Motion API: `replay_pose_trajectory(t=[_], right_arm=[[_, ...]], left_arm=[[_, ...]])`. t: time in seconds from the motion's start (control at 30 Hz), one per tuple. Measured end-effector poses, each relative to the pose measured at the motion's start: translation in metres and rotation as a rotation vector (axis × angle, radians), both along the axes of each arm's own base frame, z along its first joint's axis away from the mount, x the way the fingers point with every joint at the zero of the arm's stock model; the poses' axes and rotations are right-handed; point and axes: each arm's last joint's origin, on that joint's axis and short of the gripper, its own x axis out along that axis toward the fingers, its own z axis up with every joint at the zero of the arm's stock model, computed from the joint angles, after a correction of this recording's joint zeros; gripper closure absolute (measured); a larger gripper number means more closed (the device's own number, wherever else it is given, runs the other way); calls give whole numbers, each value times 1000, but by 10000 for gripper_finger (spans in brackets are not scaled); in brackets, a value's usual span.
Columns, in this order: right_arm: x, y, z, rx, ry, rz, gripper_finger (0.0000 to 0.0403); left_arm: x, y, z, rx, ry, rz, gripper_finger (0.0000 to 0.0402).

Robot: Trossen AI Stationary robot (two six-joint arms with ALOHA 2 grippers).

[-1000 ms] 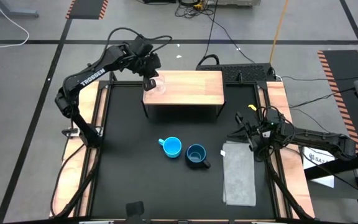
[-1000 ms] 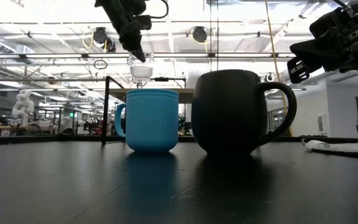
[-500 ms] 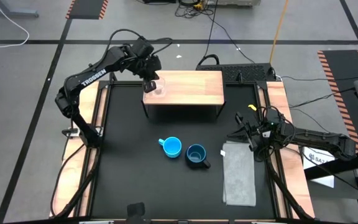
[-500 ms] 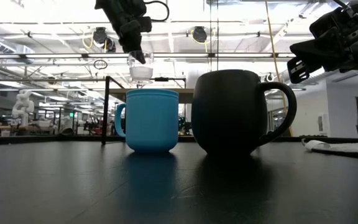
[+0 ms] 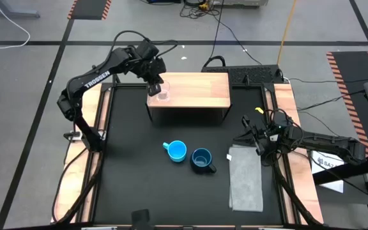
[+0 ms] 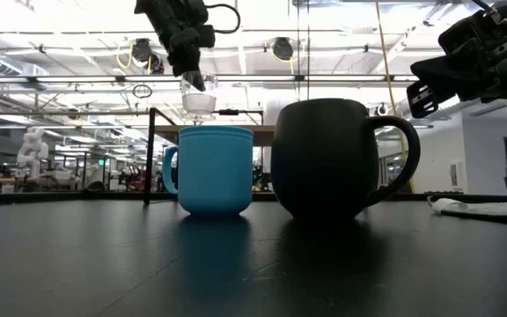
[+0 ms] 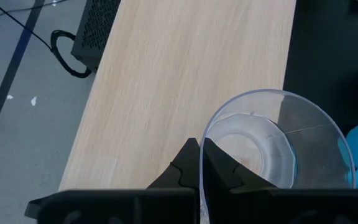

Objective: Stack small to large cups/mugs on shelf
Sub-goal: Put the transparent mug on the shelf

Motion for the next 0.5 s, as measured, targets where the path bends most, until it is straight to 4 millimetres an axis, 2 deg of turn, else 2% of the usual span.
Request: replay_pose_trajectory(t=[0.5], right_arm=[[0,0,0,0,0,0,403]], left_arm=[[12,7,-18,-16,53,-17,401]])
